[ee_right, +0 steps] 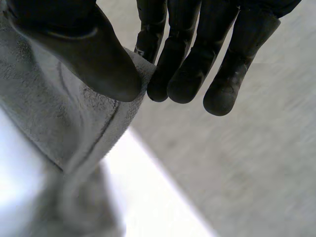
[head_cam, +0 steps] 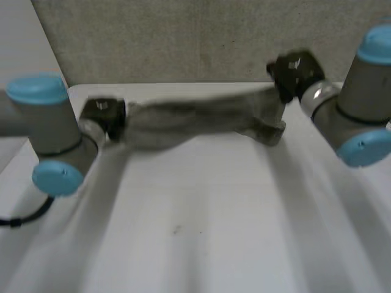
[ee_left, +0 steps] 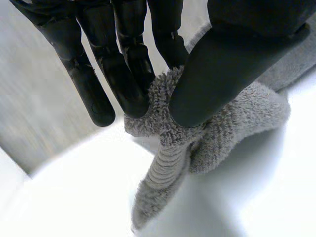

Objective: Fold the towel.

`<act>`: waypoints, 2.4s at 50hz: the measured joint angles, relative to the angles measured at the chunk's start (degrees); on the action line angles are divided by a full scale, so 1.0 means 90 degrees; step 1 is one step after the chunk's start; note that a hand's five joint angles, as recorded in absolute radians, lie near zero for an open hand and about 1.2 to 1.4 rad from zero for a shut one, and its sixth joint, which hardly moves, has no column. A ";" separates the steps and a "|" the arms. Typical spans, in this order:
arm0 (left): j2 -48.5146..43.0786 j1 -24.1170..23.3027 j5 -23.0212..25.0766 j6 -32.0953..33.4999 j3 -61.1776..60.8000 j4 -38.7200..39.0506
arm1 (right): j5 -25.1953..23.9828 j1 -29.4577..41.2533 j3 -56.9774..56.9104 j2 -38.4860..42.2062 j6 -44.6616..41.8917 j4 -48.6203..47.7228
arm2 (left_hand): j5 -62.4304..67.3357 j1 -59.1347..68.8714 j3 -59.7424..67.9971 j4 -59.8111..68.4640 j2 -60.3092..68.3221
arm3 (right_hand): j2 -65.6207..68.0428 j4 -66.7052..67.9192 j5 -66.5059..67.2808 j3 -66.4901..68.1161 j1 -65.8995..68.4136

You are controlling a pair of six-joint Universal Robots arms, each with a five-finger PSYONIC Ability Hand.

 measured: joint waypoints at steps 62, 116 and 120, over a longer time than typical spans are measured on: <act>0.2420 0.0185 0.0348 0.2126 -0.4258 0.1394 | -0.0621 -0.1184 0.4774 -0.1776 -0.0445 -0.1304 | -0.4153 -0.4135 -0.4280 -0.4284 -0.4262 | 0.0000 0.0000 0.0000 0.0000 0.0000; 0.4491 0.1407 0.2079 0.1840 -0.3419 0.0115 | -0.0574 -0.1485 0.3423 -0.3670 -0.0257 0.0265 | 0.0002 -0.0026 -0.0018 -0.0004 0.0011 | 0.0000 0.0001 0.0000 0.0000 0.0001; 0.5302 0.1385 0.2079 0.1833 -0.2957 -0.0214 | -0.0573 -0.1535 0.2635 -0.4027 -0.0111 0.0938 | 0.0002 -0.0009 -0.0011 -0.0002 0.0016 | 0.0000 0.0001 0.0000 0.0000 0.0001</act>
